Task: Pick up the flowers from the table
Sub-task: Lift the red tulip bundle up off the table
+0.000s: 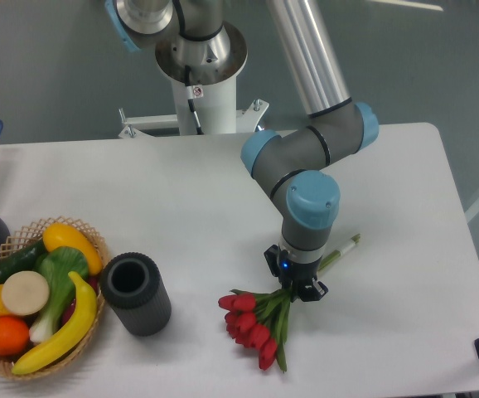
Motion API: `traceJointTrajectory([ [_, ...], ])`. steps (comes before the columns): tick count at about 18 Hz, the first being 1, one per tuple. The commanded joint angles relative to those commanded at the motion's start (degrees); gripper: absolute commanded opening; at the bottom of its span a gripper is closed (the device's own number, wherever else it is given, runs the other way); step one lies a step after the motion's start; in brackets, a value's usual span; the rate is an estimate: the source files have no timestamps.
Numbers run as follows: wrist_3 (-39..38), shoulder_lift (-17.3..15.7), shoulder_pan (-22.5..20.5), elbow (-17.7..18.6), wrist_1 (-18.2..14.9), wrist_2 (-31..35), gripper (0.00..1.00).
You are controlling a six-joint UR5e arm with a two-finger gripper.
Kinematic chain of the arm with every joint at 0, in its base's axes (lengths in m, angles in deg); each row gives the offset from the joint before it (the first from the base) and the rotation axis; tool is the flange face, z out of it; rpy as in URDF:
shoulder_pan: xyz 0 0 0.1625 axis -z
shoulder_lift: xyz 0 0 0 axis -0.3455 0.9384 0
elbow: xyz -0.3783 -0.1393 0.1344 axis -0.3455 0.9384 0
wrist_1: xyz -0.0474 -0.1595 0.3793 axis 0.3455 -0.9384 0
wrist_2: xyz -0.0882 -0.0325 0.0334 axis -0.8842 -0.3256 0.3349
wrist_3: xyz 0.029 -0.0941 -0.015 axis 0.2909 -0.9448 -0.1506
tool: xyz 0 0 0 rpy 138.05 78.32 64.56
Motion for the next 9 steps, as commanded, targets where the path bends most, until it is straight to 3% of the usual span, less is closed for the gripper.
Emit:
traceJointTrajectory([
  [9, -5.00, -6.77, -1.84, -1.49, 0.79, -17.74, 0.28],
])
